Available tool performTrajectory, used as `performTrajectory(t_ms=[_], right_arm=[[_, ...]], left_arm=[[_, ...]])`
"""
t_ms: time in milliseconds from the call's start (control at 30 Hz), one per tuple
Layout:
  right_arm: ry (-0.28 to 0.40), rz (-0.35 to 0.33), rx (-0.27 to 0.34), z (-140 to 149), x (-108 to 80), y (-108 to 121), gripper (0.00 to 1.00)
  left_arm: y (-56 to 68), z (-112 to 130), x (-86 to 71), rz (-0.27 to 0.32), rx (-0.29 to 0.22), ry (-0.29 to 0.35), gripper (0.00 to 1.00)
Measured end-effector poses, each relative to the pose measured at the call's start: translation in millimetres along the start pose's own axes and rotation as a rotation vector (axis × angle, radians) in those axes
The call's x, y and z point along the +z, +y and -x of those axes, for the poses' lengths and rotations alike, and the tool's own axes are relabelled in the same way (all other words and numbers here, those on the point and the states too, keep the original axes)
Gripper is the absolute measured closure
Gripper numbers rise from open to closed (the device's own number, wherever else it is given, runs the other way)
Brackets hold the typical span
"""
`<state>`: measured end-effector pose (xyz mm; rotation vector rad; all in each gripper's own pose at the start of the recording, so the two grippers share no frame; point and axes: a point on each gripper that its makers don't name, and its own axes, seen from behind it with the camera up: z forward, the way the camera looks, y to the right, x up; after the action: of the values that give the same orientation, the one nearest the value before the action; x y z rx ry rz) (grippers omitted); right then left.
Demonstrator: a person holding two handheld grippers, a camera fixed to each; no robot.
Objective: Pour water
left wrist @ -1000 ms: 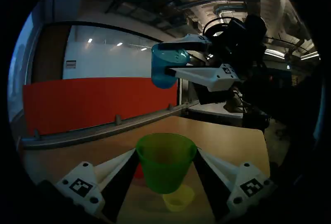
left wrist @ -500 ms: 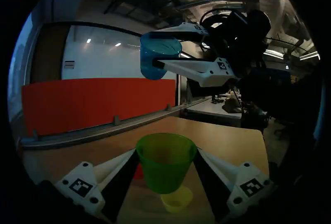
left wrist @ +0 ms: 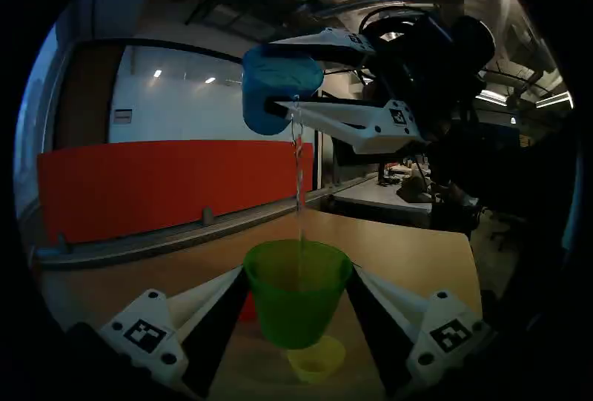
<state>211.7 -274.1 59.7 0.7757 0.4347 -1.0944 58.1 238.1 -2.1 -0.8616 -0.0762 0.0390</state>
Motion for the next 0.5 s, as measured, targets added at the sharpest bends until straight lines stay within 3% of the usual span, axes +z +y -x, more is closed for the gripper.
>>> performTrajectory(t_ms=[500], right_arm=[[0.001,0.011,-0.073,-2.0,6.4,7.2,0.06]], left_arm=[[-0.3,-2.0,2.0,0.006,0.005,-0.001,0.12]])
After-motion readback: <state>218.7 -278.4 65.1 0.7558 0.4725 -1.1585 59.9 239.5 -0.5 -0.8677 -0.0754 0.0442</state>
